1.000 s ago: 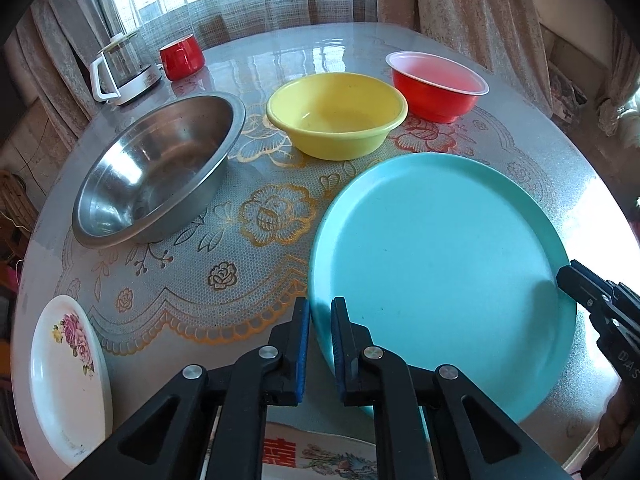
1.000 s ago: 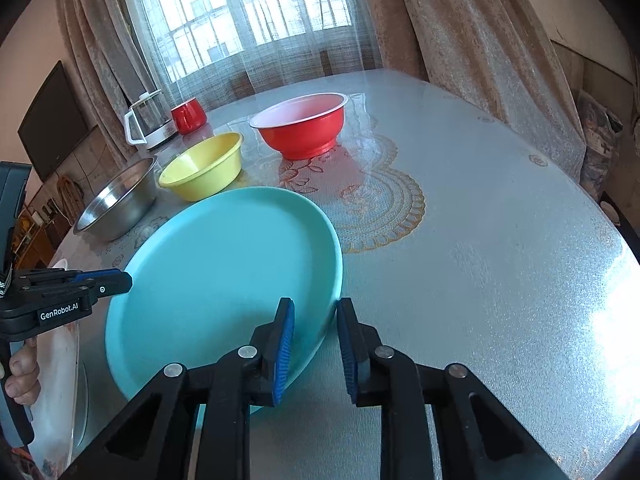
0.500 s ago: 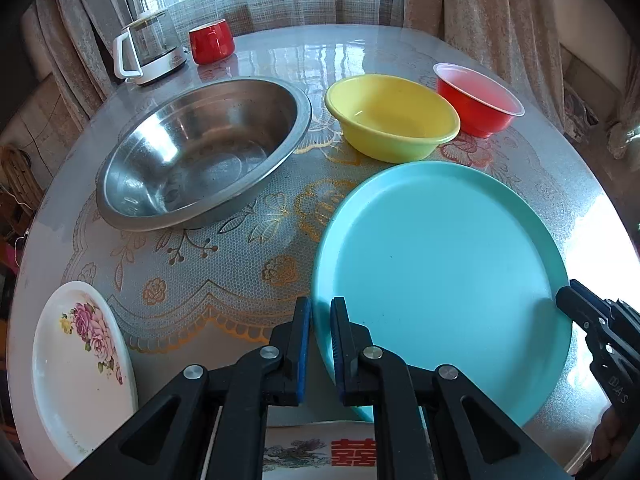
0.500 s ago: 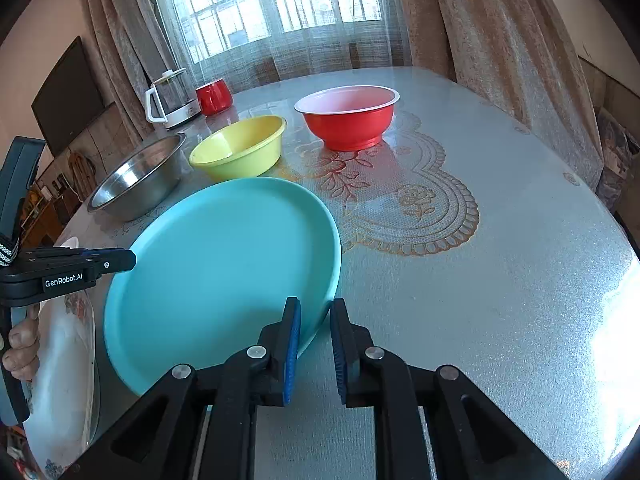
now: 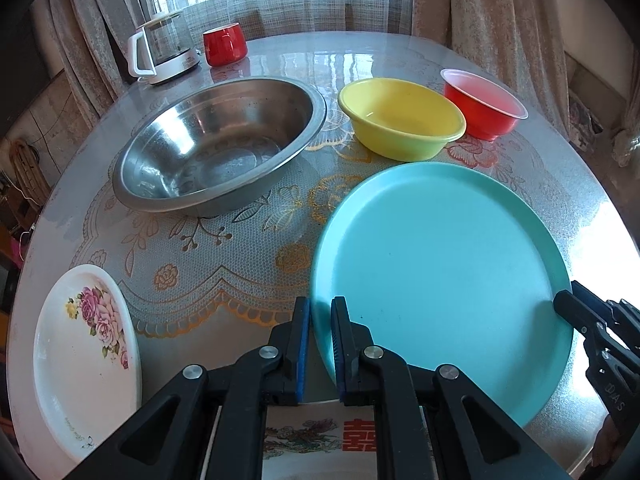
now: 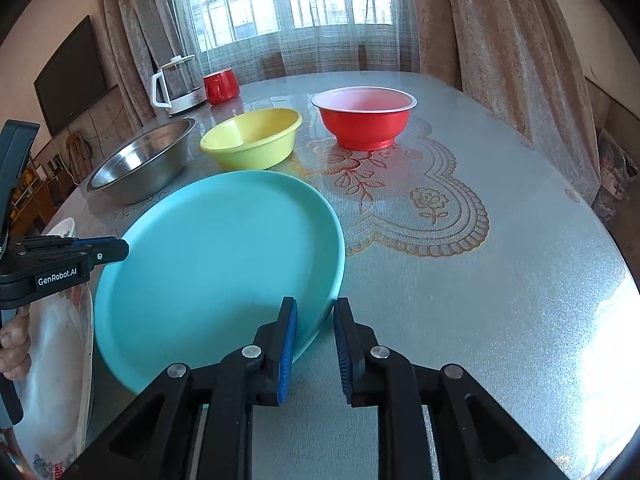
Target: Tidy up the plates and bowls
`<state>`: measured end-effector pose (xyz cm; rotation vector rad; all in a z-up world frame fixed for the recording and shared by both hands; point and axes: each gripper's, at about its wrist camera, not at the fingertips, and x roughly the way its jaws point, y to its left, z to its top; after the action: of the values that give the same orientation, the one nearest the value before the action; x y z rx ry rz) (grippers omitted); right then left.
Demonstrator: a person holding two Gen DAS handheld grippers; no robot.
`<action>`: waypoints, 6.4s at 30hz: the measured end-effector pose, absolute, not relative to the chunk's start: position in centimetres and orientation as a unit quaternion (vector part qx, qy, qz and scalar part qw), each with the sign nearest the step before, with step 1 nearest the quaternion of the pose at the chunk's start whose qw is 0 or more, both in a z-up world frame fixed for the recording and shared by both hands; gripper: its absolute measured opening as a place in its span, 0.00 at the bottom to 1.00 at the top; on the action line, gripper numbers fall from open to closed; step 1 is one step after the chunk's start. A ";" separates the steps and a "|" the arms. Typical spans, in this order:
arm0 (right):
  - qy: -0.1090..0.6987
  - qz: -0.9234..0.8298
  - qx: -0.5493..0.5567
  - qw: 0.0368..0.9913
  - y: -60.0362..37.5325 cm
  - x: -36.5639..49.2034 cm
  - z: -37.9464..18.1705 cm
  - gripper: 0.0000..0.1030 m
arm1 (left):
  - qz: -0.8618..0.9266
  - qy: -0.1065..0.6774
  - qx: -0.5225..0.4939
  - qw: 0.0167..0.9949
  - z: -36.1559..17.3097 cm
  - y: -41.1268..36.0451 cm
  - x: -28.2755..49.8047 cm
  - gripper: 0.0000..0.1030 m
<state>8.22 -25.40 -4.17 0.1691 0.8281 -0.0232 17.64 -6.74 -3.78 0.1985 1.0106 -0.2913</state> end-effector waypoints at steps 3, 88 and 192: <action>0.405 -0.011 0.083 0.911 -25.4 8.3 -4.2 0.18 | -0.136 0.486 0.076 0.860 -3.6 -6.3 17.6 0.11; 0.496 0.246 0.118 0.824 -2.4 21.2 -1.7 0.15 | -0.035 0.412 -0.122 0.902 -3.2 17.4 14.6 0.19; 0.411 0.037 0.178 0.894 -25.4 10.1 -3.4 0.24 | -0.135 0.461 0.054 0.875 -2.0 -7.5 15.1 0.21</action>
<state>10.14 -25.42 -3.36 0.3683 0.8517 0.0768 15.12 -7.52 -2.05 0.1121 0.9627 -0.2808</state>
